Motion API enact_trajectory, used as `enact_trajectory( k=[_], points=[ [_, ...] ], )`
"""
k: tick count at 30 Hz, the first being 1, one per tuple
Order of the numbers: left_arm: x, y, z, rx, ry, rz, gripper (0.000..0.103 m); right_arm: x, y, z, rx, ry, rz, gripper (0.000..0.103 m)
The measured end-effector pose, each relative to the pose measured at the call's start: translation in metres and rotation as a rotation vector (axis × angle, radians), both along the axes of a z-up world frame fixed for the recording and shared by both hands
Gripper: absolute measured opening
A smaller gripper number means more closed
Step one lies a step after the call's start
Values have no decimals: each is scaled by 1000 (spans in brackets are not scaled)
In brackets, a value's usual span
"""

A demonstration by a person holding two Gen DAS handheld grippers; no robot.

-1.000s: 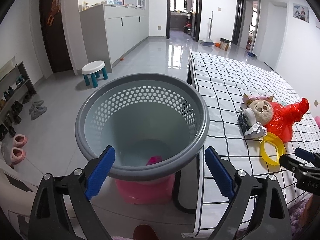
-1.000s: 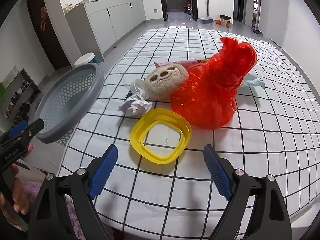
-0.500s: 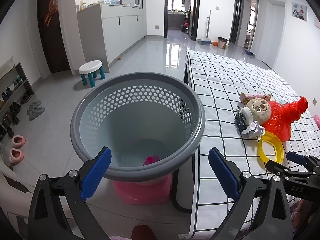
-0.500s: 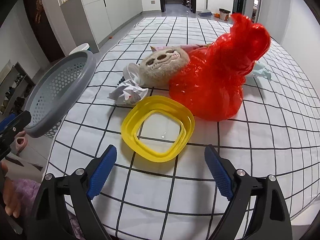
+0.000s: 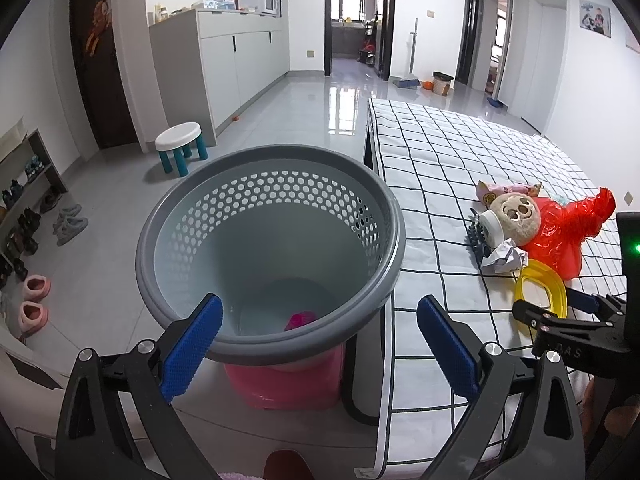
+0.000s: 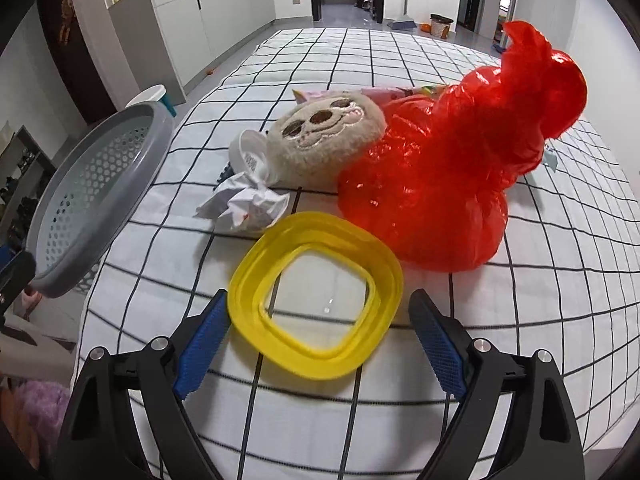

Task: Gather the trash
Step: 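Close the right tool on the yellow plastic ring and lift it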

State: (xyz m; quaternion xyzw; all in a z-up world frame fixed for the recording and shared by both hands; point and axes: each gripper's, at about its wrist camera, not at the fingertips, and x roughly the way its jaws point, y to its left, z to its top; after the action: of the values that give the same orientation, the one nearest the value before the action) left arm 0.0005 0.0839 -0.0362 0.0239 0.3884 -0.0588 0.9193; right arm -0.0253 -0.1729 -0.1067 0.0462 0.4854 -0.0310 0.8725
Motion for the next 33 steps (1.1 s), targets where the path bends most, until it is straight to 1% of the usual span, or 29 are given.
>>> enact_trajectory(
  k=[4,6,7,10,16,25,31,33],
  points=[
    [1,-1,0,4,1,-3,96,1,-1,0,-13,-14,-3,85],
    [1,-2,-1,8,0,-3,96,1,0,1,-21,-22,2,76],
    [1,-2,-1,10,0,-3,96,1,1,1,-22,-24,8,76],
    [0,-3,-1,16,-3,-4,96,-1,1,2,-29,-30,16,75],
    [-2,-10,-1,28,-1,-23,96,-15,-10,9,1,-48,6,75],
    [-9,-43,-8,55,7,-93,96,-41,-38,21,36,-70,-26,75],
    [-8,-66,-11,74,15,-117,96,-57,-63,25,49,-78,-59,75],
    [-5,-73,-10,62,17,-119,96,-64,-73,25,60,-79,-71,75]
  ],
)
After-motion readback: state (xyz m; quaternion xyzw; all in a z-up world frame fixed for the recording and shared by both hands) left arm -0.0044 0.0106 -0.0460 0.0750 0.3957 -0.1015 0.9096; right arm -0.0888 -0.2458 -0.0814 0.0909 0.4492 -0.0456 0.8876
